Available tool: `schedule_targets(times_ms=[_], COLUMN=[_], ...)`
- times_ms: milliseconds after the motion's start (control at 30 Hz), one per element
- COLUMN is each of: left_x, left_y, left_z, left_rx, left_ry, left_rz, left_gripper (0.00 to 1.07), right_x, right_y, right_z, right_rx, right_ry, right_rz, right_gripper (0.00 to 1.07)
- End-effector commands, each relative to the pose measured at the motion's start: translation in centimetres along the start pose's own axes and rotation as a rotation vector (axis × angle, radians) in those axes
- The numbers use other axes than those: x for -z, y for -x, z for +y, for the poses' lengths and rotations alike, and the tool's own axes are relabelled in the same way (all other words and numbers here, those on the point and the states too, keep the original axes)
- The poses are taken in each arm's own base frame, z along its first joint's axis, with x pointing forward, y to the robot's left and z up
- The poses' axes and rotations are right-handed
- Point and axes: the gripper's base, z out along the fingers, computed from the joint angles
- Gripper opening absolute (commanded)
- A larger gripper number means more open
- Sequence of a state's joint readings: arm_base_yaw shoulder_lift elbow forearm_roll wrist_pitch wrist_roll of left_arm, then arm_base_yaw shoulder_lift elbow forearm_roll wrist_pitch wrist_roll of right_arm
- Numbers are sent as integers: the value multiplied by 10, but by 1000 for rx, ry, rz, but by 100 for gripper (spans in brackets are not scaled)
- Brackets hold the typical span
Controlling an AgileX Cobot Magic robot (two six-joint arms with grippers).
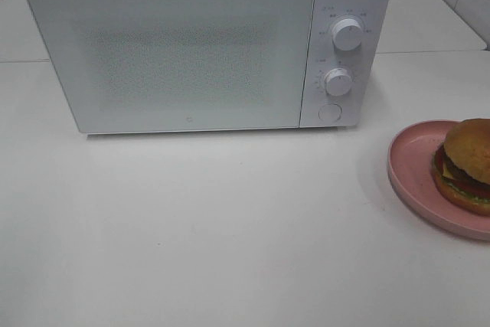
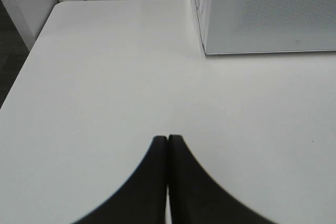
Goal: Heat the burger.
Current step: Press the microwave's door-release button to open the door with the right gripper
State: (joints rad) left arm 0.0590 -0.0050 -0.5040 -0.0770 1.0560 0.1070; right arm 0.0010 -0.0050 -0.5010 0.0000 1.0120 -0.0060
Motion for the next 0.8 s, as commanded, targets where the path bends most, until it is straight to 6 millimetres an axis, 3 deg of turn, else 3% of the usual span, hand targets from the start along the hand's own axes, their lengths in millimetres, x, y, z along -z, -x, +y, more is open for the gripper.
schedule_targets(times_ms=[33, 800], left_x=[2, 2], left_y=[-1, -1], left_z=[0, 0], left_rx=[2, 2], left_ry=[-5, -5], left_rz=[-34, -34], left_gripper=[0, 0], right_x=[3, 3], right_y=[-1, -1], right_z=[0, 0], right_rx=[-10, -10], right_ry=[1, 1], right_rz=[-33, -33], right_gripper=[54, 54])
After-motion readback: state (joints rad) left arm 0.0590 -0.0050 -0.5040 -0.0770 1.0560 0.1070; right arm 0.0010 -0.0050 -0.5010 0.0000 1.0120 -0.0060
